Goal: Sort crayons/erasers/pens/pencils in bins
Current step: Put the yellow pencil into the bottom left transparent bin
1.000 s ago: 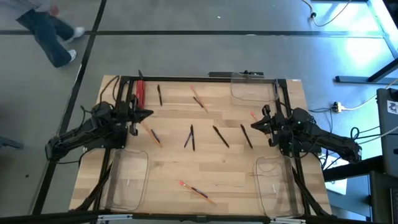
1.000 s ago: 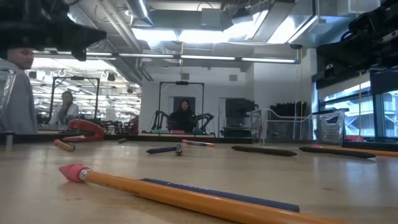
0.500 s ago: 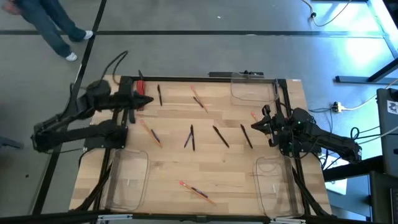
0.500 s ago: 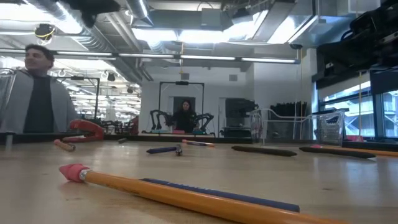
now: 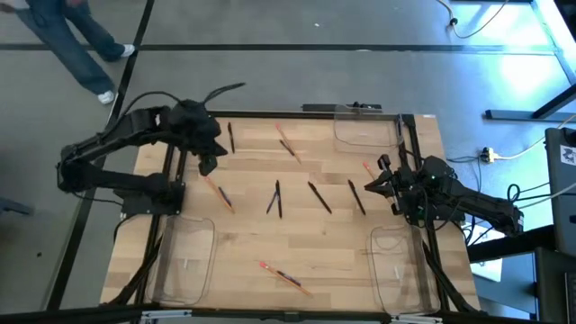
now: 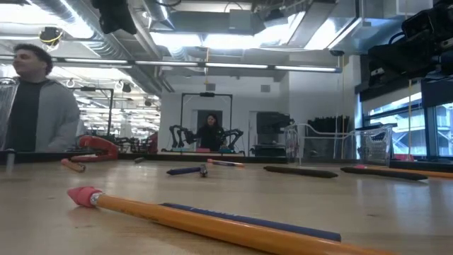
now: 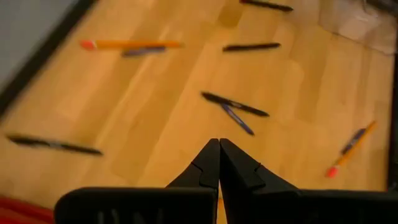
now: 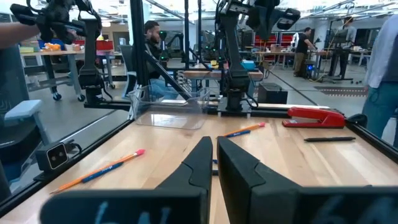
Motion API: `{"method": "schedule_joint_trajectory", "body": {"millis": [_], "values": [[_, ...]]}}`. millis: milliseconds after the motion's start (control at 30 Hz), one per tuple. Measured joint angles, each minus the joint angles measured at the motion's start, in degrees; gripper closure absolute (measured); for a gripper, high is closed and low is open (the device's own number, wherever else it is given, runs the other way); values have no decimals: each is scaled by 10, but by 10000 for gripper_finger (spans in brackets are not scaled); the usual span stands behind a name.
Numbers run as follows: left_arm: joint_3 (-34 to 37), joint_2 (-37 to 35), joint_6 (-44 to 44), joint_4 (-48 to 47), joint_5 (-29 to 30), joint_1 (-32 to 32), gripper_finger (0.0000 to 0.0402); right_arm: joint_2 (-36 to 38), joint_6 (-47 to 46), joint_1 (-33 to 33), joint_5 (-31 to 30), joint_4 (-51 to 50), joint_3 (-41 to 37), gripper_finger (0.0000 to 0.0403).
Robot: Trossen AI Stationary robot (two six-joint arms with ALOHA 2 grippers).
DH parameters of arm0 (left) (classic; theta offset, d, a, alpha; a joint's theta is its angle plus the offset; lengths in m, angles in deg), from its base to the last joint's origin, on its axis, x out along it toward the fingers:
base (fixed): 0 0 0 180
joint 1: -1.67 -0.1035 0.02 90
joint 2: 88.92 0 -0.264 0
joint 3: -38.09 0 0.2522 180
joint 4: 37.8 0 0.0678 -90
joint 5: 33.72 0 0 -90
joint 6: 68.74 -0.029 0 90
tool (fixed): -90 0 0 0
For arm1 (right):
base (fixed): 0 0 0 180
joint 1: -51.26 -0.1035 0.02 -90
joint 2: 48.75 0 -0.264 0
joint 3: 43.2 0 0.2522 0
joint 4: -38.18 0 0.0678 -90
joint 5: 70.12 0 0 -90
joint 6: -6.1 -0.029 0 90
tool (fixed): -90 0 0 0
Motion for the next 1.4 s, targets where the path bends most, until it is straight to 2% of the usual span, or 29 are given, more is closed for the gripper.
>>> {"method": "schedule_joint_trajectory", "body": {"millis": [100,233,467,633,800,1067,1267,1400], "values": [[1,4,48,-3,-12,10,401,0,0,0,0,0,0,375],[3,4,186,5,-32,23,401,0,0,0,0,0,0,375],[3,5,249,-15,-25,24,401,0,0,0,0,0,0,375],[3,16,294,-109,1,25,401,0,0,0,0,0,0,375],[4,31,383,-193,31,29,401,0,-28,0,0,-7,3,375],[4,33,462,-194,33,29,401,-49,-46,0,1,-166,120,375],[4,33,483,-197,-25,30,401,-121,-29,0,0,-272,222,375],[21,33,500,-198,-31,30,385,-174,-15,0,1,-293,265,375]]}}
